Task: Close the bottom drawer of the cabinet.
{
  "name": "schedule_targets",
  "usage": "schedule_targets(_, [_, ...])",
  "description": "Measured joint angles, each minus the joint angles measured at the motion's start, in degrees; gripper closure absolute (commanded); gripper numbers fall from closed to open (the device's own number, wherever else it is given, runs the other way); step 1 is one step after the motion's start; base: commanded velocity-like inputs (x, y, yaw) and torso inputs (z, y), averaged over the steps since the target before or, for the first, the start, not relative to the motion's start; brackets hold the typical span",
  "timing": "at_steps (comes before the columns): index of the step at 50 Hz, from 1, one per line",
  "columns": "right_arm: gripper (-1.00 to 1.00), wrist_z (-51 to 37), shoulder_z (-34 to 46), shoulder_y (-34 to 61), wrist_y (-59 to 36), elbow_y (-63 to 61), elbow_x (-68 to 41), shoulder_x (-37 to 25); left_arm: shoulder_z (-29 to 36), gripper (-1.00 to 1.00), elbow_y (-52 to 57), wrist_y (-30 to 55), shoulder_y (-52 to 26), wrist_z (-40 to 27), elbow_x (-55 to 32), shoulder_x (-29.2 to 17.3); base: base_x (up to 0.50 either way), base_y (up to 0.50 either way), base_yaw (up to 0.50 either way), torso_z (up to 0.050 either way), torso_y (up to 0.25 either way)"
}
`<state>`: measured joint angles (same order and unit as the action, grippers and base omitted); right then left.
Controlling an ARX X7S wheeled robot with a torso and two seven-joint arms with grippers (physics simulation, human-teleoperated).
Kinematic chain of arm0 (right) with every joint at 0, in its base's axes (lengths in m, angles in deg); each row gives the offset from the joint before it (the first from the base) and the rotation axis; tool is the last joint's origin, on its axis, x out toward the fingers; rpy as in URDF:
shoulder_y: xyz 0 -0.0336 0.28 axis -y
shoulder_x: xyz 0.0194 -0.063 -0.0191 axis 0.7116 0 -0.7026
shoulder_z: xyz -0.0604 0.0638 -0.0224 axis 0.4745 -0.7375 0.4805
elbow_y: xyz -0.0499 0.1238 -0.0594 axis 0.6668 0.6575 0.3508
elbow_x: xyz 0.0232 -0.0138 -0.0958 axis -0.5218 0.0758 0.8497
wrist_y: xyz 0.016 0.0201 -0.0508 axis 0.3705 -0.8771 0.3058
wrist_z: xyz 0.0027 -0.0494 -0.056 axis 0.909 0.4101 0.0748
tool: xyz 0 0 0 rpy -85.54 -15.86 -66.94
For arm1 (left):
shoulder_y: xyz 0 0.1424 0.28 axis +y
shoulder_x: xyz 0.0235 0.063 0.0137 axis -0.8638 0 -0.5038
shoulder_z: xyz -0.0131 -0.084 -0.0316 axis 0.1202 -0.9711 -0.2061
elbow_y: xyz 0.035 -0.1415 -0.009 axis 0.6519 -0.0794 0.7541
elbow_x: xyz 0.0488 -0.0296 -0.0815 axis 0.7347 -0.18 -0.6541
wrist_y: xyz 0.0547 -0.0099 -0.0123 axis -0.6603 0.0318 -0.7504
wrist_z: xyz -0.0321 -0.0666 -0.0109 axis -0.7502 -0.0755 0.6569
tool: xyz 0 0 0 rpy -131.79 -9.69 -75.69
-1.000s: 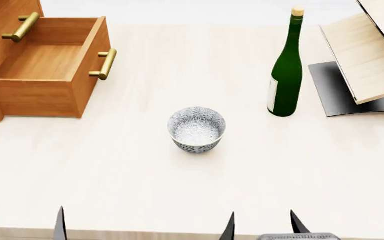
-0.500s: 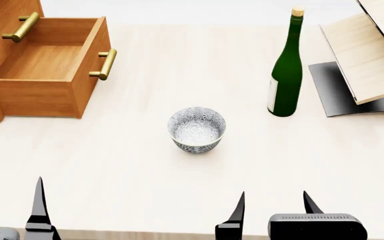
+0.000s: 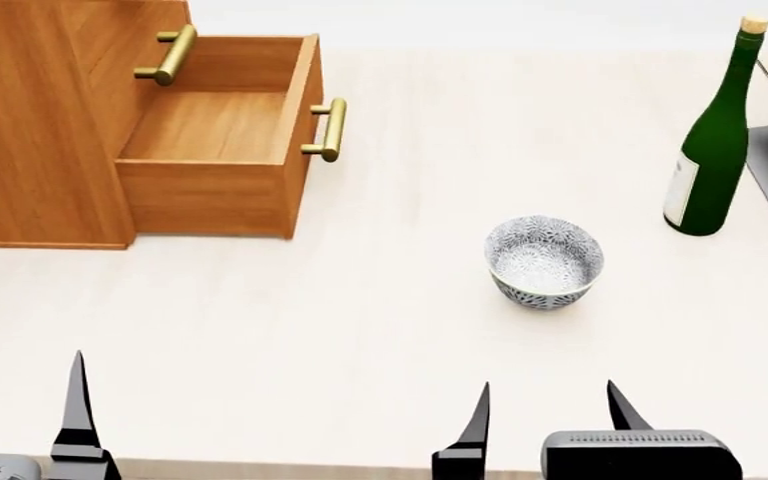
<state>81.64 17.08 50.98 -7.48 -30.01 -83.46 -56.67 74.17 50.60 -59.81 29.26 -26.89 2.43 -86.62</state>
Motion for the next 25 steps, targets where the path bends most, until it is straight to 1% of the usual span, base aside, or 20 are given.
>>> schedule_targets(25, [-1.00, -0.9, -0.3, -0.7, 1.7, 0.9, -1.3, -0.7, 1.3, -1.00, -1.0, -0.2, -0.4, -0.9, 0.0, -1.0, 0.00, 0.50, 0.00, 0.000, 0.000])
